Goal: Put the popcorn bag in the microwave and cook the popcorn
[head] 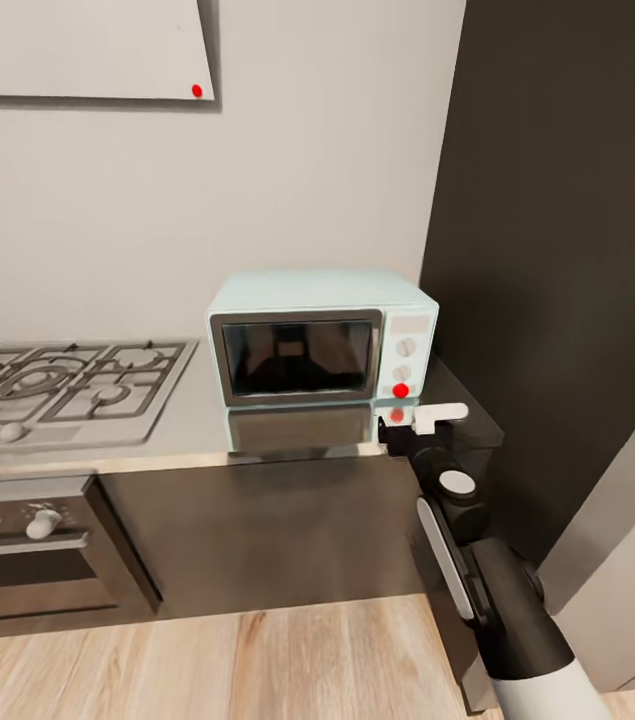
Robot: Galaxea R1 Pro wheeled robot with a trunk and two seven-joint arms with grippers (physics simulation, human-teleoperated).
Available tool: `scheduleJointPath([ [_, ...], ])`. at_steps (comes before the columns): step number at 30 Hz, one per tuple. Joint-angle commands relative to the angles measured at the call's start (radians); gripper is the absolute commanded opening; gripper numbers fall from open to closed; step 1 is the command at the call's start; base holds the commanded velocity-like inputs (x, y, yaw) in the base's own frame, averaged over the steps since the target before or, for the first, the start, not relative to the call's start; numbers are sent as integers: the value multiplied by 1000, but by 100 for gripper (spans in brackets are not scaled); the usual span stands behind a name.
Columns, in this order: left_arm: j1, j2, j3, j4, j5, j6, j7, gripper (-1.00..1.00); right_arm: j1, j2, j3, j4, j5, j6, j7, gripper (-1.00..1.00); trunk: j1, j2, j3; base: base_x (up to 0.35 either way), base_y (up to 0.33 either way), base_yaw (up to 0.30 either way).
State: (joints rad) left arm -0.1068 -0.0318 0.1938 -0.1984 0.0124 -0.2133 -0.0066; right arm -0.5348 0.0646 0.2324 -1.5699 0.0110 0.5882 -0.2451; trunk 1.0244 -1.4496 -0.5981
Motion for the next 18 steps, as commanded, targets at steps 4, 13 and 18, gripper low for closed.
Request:
scheduleJointPath([
  [4,-1,0,3,1,1,-3,-1,100,-1,-1,43,-1,1,7,-5,100,1,0,-1,338,0,0],
  [13,-1,0,-1,1,0,-3,-1,100,-1,-4,43,-1,0,6,-5,100,1,0,-1,57,0,0],
  [18,-1,0,-1,1,0,-3,-1,100,-1,-8,36,1,-2,4,-2,100,1,0,-1,0,0,0],
])
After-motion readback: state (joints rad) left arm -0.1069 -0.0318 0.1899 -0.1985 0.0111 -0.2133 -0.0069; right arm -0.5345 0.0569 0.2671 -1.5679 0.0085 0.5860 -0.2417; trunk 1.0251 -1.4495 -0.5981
